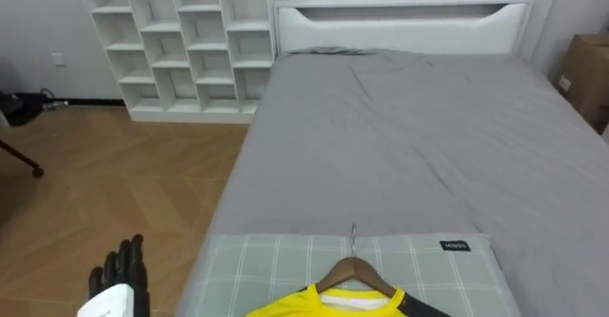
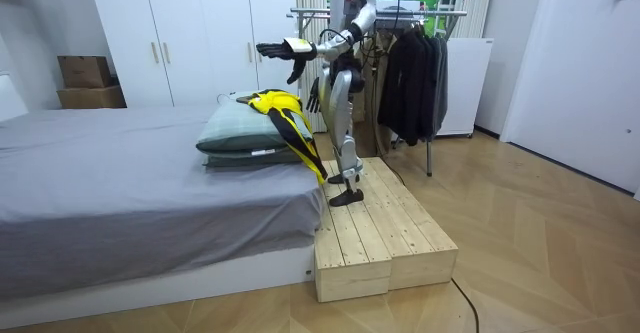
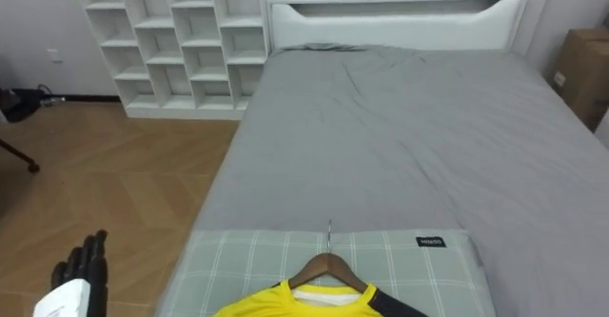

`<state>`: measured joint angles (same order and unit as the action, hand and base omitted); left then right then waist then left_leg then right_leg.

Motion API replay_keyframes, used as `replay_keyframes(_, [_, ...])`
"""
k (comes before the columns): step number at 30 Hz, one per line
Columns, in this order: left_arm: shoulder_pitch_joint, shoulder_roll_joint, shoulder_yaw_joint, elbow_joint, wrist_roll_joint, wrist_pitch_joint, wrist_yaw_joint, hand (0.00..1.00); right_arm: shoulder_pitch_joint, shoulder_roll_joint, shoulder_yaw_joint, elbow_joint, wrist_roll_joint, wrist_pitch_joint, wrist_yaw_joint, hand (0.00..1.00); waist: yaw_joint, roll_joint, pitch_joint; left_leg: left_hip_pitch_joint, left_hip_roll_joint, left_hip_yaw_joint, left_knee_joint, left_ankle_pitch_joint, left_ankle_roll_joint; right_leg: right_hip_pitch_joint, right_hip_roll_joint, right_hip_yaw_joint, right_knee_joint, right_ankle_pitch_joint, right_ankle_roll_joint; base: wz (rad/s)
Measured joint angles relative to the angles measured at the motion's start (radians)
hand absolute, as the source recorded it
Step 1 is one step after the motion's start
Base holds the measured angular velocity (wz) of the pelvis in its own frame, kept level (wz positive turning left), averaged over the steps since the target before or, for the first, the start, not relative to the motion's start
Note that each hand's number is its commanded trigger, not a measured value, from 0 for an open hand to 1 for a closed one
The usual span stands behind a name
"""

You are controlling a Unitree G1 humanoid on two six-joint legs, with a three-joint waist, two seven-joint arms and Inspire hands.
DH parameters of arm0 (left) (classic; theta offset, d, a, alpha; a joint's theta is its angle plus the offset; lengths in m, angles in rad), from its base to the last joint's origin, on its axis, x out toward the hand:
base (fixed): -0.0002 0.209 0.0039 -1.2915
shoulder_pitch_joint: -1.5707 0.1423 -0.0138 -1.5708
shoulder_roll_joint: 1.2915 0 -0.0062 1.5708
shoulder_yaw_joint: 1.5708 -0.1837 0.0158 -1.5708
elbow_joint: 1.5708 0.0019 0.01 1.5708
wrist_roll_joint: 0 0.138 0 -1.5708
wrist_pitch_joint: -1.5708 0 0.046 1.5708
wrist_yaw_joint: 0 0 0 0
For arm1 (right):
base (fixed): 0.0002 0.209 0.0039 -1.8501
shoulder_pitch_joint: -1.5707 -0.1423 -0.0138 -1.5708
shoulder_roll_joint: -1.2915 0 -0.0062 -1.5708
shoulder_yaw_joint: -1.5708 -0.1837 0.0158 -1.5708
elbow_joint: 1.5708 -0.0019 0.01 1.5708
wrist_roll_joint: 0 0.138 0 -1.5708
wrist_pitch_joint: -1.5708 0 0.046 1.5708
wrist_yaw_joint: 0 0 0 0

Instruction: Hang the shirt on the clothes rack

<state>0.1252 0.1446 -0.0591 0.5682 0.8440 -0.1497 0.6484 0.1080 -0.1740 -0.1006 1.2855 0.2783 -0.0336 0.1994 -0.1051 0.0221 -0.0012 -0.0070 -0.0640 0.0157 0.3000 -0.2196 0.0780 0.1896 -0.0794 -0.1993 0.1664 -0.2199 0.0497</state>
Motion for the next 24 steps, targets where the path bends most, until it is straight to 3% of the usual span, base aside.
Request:
replay_keyframes(3, [-0.022, 0.000, -0.010, 0.000, 0.024, 0.000, -0.032, 0.00, 0.001, 0.000, -0.002, 0.000, 0.000, 0.000, 0.001, 0.00, -0.003, -0.003, 0.0038, 0.000, 0.000, 0.001, 0.000, 0.000, -0.001, 0.000, 0.001, 0.000, 0.000, 0.000, 0.000, 0.00])
replay_keyframes(10, [-0.046, 0.000, -0.026, -0.002, 0.034, 0.002, -0.089, 0.00, 0.001, 0.000, -0.002, -0.003, 0.000, 0.000, 0.001, 0.00, -0.011, 0.001, 0.0031, 0.003, 0.001, 0.008, 0.000, 0.001, -0.001, 0.000, 0.002, 0.008, 0.001, 0.002, -0.003, -0.01])
replay_keyframes(12, [-0.047, 0.006, -0.048, -0.048, 0.047, 0.020, -0.116, 0.00, 0.001, 0.000, 0.000, -0.004, 0.004, 0.000, 0.001, 0.00, -0.017, -0.002, 0.0044, 0.003, 0.002, 0.008, 0.001, 0.001, -0.001, 0.000, 0.002, 0.010, 0.002, 0.002, -0.003, 0.00])
replay_keyframes(16, [-0.058, 0.014, -0.067, -0.107, 0.099, 0.016, -0.119, 0.00, -0.008, 0.002, 0.000, -0.001, -0.004, -0.004, 0.000, 0.00, -0.038, -0.004, 0.0054, 0.000, 0.001, 0.007, 0.003, 0.001, -0.001, 0.001, 0.003, 0.008, 0.002, 0.002, -0.004, 0.00])
replay_keyframes(24, [-0.150, 0.022, -0.106, -0.108, 0.148, 0.017, -0.155, 0.00, -0.012, 0.001, -0.003, 0.003, -0.008, -0.010, 0.000, 0.00, -0.073, 0.006, 0.0083, -0.022, 0.002, 0.005, 0.012, 0.001, -0.001, -0.008, 0.006, 0.009, 0.002, 0.010, -0.006, 0.00])
